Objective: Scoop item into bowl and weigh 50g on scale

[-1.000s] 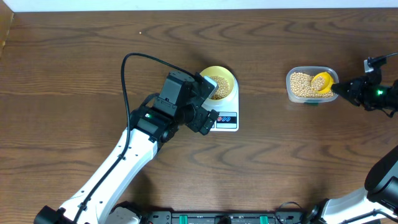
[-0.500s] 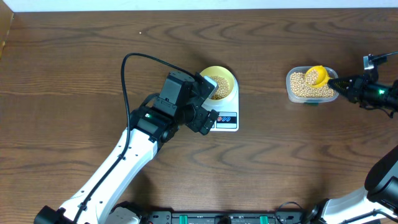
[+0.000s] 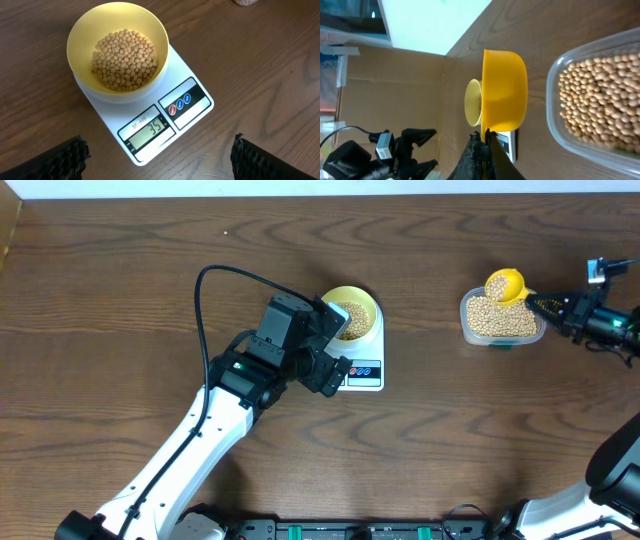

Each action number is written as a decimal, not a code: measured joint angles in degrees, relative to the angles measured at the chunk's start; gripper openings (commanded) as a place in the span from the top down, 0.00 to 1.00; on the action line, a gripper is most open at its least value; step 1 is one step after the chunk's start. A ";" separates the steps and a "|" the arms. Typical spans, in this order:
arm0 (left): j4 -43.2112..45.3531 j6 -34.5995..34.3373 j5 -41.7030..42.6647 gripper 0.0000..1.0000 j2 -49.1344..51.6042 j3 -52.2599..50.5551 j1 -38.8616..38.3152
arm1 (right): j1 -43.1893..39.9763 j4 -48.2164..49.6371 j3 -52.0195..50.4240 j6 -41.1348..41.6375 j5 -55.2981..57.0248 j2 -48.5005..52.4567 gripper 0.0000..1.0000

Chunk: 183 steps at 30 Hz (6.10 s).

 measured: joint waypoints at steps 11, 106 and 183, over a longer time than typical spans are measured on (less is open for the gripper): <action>0.00 0.00 0.00 0.07 0.00 0.00 0.00 | 8.17 11.37 -0.07 8.20 -0.35 0.04 0.99; 0.00 0.00 0.00 0.07 0.00 0.00 -0.02 | 39.89 27.65 -0.09 -17.62 14.75 0.07 0.99; 0.00 0.00 0.00 0.07 0.00 0.00 0.00 | 40.50 27.85 -0.09 -45.48 19.67 0.07 0.99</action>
